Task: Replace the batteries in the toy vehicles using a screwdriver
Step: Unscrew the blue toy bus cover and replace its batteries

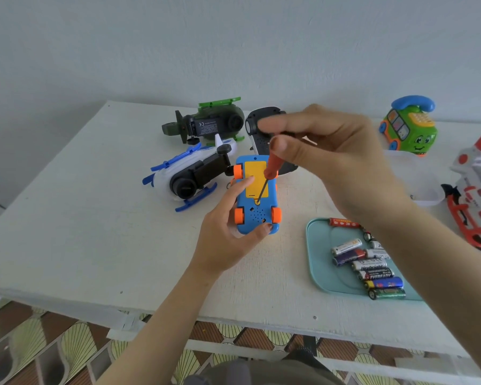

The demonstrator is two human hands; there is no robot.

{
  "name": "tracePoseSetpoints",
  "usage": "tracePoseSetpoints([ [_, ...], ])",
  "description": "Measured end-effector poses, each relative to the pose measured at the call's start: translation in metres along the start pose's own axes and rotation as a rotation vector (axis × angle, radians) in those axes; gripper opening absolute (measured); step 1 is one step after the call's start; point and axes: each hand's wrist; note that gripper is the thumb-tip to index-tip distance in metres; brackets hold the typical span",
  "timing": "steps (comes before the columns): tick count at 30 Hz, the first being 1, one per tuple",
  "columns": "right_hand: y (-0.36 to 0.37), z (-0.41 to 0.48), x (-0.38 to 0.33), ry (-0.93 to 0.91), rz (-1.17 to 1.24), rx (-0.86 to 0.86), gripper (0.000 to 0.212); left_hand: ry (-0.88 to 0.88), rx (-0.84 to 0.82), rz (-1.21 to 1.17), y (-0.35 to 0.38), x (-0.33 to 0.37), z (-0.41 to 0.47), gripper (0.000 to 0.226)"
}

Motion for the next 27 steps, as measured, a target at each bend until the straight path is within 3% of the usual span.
tracePoseSetpoints([
  [5, 0.0, 0.0, 0.004, -0.232, -0.489, 0.061, 0.018, 0.0, 0.002, 0.014, 0.0, 0.001, 0.0, 0.065],
  [10, -0.003, -0.001, -0.002, -0.053, -0.188, -0.083, 0.029, -0.001, 0.006, 0.023, 0.0, 0.0, 0.0, 0.065],
  [13, -0.002, -0.001, -0.006, -0.053, -0.139, -0.093, 0.03, -0.001, 0.007, 0.027, 0.0, 0.0, 0.0, 0.064],
  [17, 0.004, -0.005, -0.004, -0.092, -0.226, -0.004, 0.026, -0.003, 0.01, 0.041, 0.0, 0.002, 0.001, 0.061],
  [20, 0.006, -0.007, 0.001, -0.234, -0.518, 0.091, 0.013, -0.006, 0.005, 0.032, 0.0, 0.002, 0.0, 0.062],
  [22, 0.004, -0.009, 0.003, -0.301, -0.599, 0.102, 0.018, -0.005, 0.004, 0.026, 0.0, 0.003, 0.0, 0.063],
  [24, 0.0, -0.011, 0.002, -0.247, -0.506, 0.038, 0.025, -0.006, 0.003, 0.019, 0.0, 0.002, 0.0, 0.064],
  [27, -0.004, -0.011, -0.003, -0.052, -0.168, -0.086, 0.028, -0.003, 0.004, 0.025, 0.0, 0.002, 0.0, 0.063],
])
Point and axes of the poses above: each hand's wrist, its own z-axis towards the middle knuckle, its own y-axis out of the palm, x = y × z, and after that the axes turned 3 degrees about z, right-handed
